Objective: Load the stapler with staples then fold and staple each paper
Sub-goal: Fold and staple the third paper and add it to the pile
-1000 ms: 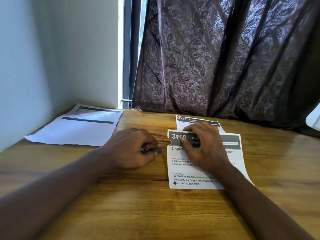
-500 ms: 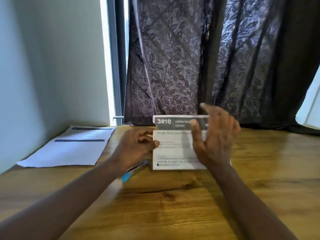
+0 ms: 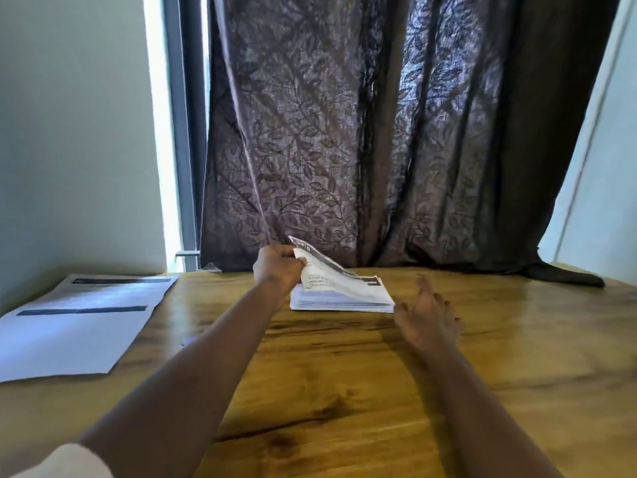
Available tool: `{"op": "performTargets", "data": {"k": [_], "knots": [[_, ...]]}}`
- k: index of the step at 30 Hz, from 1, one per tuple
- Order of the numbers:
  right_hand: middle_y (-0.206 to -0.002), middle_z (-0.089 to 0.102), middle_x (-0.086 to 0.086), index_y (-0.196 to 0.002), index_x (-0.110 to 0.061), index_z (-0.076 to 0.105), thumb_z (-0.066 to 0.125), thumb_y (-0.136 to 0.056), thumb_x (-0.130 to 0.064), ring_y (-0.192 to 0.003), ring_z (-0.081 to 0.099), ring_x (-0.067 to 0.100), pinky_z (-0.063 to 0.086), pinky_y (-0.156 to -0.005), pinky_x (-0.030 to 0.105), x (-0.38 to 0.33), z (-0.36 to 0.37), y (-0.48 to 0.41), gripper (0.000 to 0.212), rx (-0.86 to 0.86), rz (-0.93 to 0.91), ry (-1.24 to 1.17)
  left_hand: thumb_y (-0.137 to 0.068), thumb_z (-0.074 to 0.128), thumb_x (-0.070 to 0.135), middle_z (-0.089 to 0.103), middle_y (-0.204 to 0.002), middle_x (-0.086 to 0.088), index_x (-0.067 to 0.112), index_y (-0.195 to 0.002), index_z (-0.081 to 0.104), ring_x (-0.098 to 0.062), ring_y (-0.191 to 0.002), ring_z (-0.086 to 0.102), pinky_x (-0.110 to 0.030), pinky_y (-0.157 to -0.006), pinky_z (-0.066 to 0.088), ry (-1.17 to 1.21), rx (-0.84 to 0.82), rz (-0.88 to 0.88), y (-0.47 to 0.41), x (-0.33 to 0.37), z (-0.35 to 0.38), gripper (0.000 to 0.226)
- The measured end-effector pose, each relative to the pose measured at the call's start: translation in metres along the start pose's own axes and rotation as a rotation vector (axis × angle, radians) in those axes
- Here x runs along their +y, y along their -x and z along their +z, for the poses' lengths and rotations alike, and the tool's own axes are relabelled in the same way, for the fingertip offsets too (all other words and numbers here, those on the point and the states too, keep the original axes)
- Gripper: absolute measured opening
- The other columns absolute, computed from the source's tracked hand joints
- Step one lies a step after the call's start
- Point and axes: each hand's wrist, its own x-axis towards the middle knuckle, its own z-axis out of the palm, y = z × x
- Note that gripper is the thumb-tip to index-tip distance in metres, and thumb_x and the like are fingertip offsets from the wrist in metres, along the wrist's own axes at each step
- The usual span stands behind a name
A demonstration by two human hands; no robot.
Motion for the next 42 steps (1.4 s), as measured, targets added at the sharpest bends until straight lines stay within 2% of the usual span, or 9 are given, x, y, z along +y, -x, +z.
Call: {"op": "performTargets", "data": {"k": [2, 3, 6, 11, 18, 25, 34, 38, 42], "knots": [[-0.149, 0.047, 0.010, -0.155, -0.031, 0.023, 0.055, -0.087, -0.038, -0.139, 0.036, 0.035, 0.028, -0.110, 0.049, 0.001, 0.003, -0.001, 0.075, -0.088, -0.024, 0.064, -0.087, 0.075, 0.015, 0.068, -0.079, -0.005, 0.021, -0.069, 0.064, -0.024, -0.077, 0.062, -0.029, -0.073, 0.049, -0.135, 0.070, 0.049, -0.004, -0.005, 0.010, 0.022], [-0.151, 0.046, 0.009, -0.155, -0.033, 0.022, 0.055, -0.086, -0.038, -0.141, 0.033, 0.034, 0.025, -0.113, 0.050, 0.001, 0.004, -0.002, 0.077, -0.117, -0.048, 0.079, -0.087, 0.074, 0.014, 0.065, -0.078, -0.006, 0.022, -0.067, 0.061, -0.025, -0.079, 0.058, -0.030, -0.072, 0.045, -0.190, 0.084, 0.068, -0.006, -0.008, 0.014, 0.025], [-0.150, 0.049, 0.004, -0.153, -0.039, 0.029, 0.053, -0.089, -0.039, -0.144, 0.029, 0.031, 0.016, -0.118, 0.053, -0.001, 0.009, -0.004, 0.068, -0.163, -0.123, 0.110, -0.089, 0.070, 0.017, 0.072, -0.086, -0.009, 0.017, -0.083, 0.074, -0.031, -0.088, 0.062, -0.035, -0.075, 0.048, -0.355, 0.065, 0.100, -0.014, -0.021, 0.021, 0.008], [-0.148, 0.051, -0.002, -0.146, -0.036, 0.047, 0.050, -0.093, -0.045, -0.142, 0.032, 0.026, 0.020, -0.116, 0.048, 0.000, 0.014, -0.008, 0.054, -0.134, -0.135, 0.176, -0.093, 0.065, 0.024, 0.075, -0.096, -0.012, 0.016, -0.097, 0.074, -0.036, -0.098, 0.067, -0.040, -0.076, 0.050, -0.552, -0.006, 0.178, -0.026, -0.043, 0.022, 0.013], [-0.138, 0.058, -0.001, -0.135, -0.030, 0.058, 0.052, -0.093, -0.047, -0.136, 0.039, 0.025, 0.025, -0.113, 0.046, -0.003, 0.014, -0.005, 0.046, -0.106, -0.107, 0.184, -0.080, 0.056, 0.077, 0.065, -0.137, -0.005, 0.028, -0.140, 0.051, -0.033, -0.126, 0.058, -0.048, -0.099, 0.048, -0.734, -0.128, 0.200, -0.004, -0.052, 0.006, 0.078], [-0.144, 0.056, -0.002, -0.145, -0.036, 0.048, 0.053, -0.095, -0.044, -0.140, 0.038, 0.026, 0.025, -0.115, 0.047, -0.002, 0.013, -0.003, 0.051, -0.083, -0.116, 0.160, -0.084, 0.064, 0.040, 0.067, -0.135, 0.002, 0.041, -0.145, 0.051, -0.028, -0.128, 0.057, -0.049, -0.108, 0.038, -0.754, -0.198, 0.246, 0.023, -0.047, -0.008, 0.063], [-0.135, 0.061, 0.000, -0.133, -0.034, 0.059, 0.056, -0.095, -0.042, -0.135, 0.041, 0.022, 0.028, -0.112, 0.044, -0.001, 0.011, -0.003, 0.040, -0.076, -0.121, 0.140, -0.090, 0.067, 0.045, 0.071, -0.127, 0.008, 0.037, -0.126, 0.069, -0.022, -0.120, 0.061, -0.047, -0.104, 0.044, -0.780, -0.158, 0.266, 0.016, -0.052, -0.006, 0.037], [-0.129, 0.063, 0.003, -0.129, -0.032, 0.061, 0.056, -0.094, -0.044, -0.130, 0.044, 0.022, 0.030, -0.108, 0.042, -0.001, 0.011, -0.003, 0.037, -0.053, -0.126, 0.139, -0.091, 0.071, 0.037, 0.076, -0.109, 0.006, 0.030, -0.102, 0.078, -0.016, -0.091, 0.061, -0.038, -0.085, 0.051, -0.760, -0.125, 0.338, 0.017, -0.052, -0.005, 0.015], [-0.126, 0.064, 0.005, -0.124, -0.031, 0.063, 0.057, -0.095, -0.046, -0.128, 0.046, 0.024, 0.033, -0.107, 0.042, -0.001, 0.012, -0.003, 0.034, -0.039, -0.124, 0.146, -0.092, 0.073, 0.032, 0.077, -0.100, 0.002, 0.024, -0.098, 0.079, -0.012, -0.080, 0.054, -0.030, -0.071, 0.042, -0.782, -0.087, 0.398, 0.023, -0.050, -0.005, 0.012]]}}
